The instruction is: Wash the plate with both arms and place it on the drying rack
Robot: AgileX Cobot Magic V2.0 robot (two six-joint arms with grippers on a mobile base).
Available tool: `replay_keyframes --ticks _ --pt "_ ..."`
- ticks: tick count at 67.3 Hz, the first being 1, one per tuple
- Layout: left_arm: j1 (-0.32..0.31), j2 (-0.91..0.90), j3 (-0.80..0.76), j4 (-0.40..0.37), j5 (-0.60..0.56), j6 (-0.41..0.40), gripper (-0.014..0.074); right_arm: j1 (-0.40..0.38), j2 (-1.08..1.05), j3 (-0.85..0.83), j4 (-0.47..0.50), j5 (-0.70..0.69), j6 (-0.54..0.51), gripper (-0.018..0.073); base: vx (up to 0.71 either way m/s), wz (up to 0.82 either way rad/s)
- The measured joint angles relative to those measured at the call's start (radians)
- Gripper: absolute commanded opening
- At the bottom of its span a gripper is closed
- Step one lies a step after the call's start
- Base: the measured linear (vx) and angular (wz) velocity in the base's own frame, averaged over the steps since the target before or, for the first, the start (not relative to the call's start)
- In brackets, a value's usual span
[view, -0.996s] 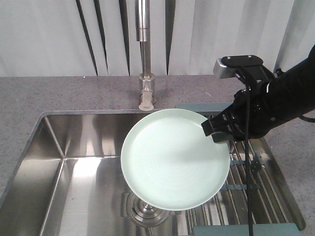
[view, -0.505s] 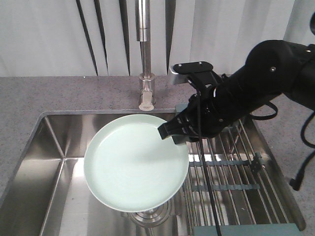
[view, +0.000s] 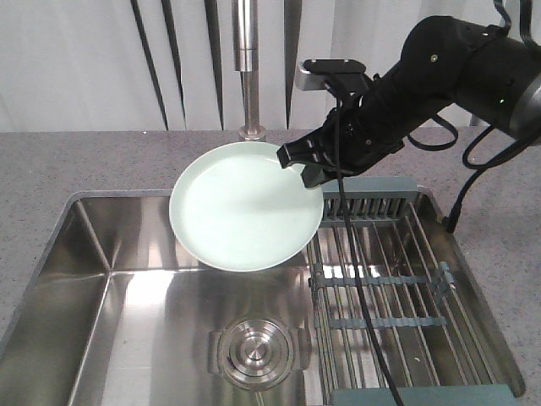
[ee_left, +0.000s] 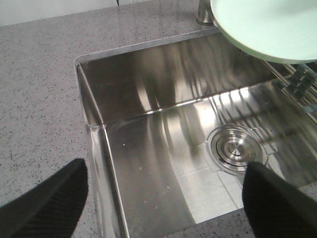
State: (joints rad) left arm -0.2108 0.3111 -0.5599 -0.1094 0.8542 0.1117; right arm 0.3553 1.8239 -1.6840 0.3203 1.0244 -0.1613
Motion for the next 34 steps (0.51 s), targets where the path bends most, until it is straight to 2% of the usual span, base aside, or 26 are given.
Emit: replay_keyframes --ticks 21,34 --pt "0.0 0.0 0.0 0.0 0.0 0.0 0.0587 -0.116 0.002 -0.006 -0.015 0.049 -0.007 -0.0004 0.0 0.0" --pt "0.0 0.0 0.0 0.0 0.0 0.0 0.0587 -0.135 -0.035 0.051 -0.02 0.048 -0.013 -0.0004 0.0 0.0"
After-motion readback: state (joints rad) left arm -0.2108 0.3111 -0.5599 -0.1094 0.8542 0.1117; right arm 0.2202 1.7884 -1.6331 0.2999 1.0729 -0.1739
